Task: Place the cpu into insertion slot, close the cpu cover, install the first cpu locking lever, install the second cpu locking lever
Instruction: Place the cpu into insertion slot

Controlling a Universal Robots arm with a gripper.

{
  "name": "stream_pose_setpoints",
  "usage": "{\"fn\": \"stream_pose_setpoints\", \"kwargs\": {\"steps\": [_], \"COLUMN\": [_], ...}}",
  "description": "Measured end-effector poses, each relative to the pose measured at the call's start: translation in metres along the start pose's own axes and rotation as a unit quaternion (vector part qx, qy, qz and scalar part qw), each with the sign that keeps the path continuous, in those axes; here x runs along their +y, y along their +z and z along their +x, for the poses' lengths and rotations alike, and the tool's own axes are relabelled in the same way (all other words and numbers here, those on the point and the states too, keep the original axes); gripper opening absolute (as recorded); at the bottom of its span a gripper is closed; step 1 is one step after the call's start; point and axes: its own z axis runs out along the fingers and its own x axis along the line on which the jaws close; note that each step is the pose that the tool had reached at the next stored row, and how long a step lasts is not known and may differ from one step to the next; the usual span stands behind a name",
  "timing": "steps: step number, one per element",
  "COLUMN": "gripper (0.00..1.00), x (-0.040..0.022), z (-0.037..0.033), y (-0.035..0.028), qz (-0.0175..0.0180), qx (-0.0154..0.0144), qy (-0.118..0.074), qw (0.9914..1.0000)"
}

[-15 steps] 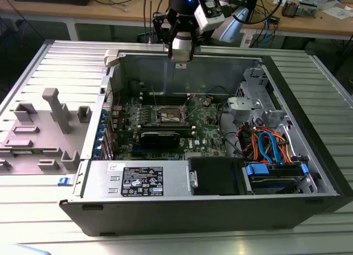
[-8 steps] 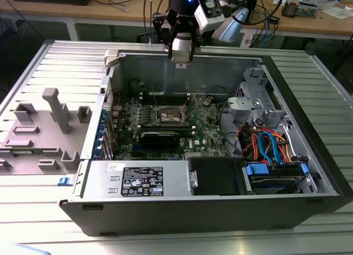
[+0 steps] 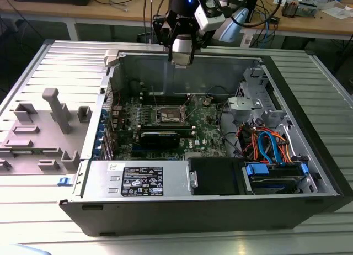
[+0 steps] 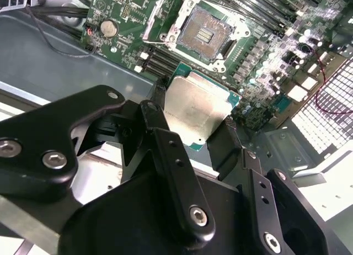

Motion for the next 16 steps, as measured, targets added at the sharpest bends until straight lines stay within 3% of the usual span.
{"fn": "stream_pose_setpoints", "kwargs": {"steps": [16], "gripper": [0.55], "x": [-0.0023], "z": [-0.0001], "y": [0.0045], "qz": [0.0014], "qx": [-0.0001], "qy": [0.0], "qw": [1.0]}}
